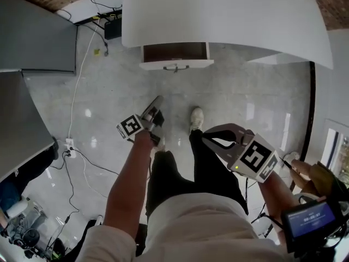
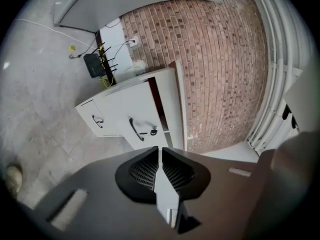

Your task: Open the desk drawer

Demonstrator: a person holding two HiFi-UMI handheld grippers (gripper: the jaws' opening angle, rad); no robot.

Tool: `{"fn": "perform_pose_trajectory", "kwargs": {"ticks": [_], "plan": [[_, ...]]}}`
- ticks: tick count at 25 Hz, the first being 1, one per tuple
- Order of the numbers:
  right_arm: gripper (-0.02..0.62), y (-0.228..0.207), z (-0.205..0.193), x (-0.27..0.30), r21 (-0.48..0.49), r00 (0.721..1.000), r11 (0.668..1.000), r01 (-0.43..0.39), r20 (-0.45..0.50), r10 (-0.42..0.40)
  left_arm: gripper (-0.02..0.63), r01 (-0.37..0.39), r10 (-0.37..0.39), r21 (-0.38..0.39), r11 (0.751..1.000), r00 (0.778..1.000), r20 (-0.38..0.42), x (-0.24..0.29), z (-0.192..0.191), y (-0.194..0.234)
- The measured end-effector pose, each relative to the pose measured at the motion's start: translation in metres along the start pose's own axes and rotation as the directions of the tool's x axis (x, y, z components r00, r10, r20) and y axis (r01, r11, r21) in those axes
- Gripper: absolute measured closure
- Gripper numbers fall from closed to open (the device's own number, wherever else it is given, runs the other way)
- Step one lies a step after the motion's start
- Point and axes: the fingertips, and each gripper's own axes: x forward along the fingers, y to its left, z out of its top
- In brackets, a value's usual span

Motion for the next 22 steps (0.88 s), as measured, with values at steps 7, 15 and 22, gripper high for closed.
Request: {"fn": "perform_pose_trajectory", "kwargs": {"ticks": [7,15,22], "plan": [[0.589,0.031,0.025,-0.003,-0.011,0.998,0.999,0.04,0.04,-0.039,0.601,0.082,-0.073,0.081,0.993,0.991,-0.108,-0.054,-0.009,-0.087],[0.589,0.066,0.05,0.003,-0.011,0.993,0.996,0.089,0.077,-0.088,0.603,0.153,-0.067,0.335,0.93,0.965,-0.254,-0.109,-0.007,-0.176],[0.591,0.095,0.07,0.01,-0.034,0.989,0.992,0.124,0.09,-0.121,0.603,0.279,-0.09,0.445,0.851,0.912,-0.399,-0.15,-0.028,-0.245]]}}
